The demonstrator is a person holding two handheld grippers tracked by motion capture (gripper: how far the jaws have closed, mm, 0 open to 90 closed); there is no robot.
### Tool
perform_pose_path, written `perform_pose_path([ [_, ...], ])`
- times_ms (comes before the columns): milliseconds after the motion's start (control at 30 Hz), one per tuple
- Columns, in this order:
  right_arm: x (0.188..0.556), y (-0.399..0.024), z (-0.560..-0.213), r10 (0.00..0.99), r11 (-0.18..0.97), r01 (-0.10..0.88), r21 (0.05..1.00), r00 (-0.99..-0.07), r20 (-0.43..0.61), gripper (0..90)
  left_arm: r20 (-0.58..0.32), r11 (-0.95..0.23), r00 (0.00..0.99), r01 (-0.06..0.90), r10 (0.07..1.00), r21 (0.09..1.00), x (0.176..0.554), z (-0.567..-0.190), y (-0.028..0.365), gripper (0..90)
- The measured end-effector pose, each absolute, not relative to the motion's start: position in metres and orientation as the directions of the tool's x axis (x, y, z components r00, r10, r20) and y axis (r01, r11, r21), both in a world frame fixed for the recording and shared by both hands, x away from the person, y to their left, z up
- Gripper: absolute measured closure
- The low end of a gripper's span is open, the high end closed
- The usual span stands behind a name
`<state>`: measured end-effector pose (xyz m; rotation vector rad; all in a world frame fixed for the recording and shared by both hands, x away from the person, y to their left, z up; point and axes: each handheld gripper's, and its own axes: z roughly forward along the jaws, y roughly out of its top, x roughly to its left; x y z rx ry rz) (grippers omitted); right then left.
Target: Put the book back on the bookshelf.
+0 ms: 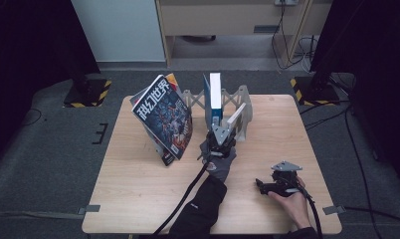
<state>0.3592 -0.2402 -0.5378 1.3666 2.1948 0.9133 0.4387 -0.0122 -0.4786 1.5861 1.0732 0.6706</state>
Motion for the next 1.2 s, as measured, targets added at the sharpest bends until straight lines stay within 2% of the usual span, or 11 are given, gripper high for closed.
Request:
perform_pose_path([
  [333, 0.359, -0.239, -0.538, 0.891, 0.318, 0.627, 0.711, -0.453, 0.001, 5.2, -0.086, -0.052, 0.441, 0.292, 0.893, 0.955, 0.436, -0.487, -0.015, 73.1],
  [733, 0.359, -0.239, -0.538, 0.891, 0.318, 0.628, 0.71, -0.454, 0.002, 5.2, -0.089, -0.091, 0.469, 0.348, 0.879, 0.933, 0.426, -0.514, -0.008, 70.8],
  [933, 0.359, -0.239, -0.538, 0.892, 0.318, 0.628, 0.71, -0.453, 0.002, 5.2, -0.065, -0.146, 0.502, 0.371, 0.863, 0.917, 0.423, -0.521, -0.009, 68.1],
  [1200, 0.359, -0.239, -0.538, 0.891, 0.319, 0.628, 0.71, -0.454, 0.002, 5.1, -0.075, -0.148, 0.492, 0.399, 0.868, 0.905, 0.427, -0.525, -0.006, 73.1],
])
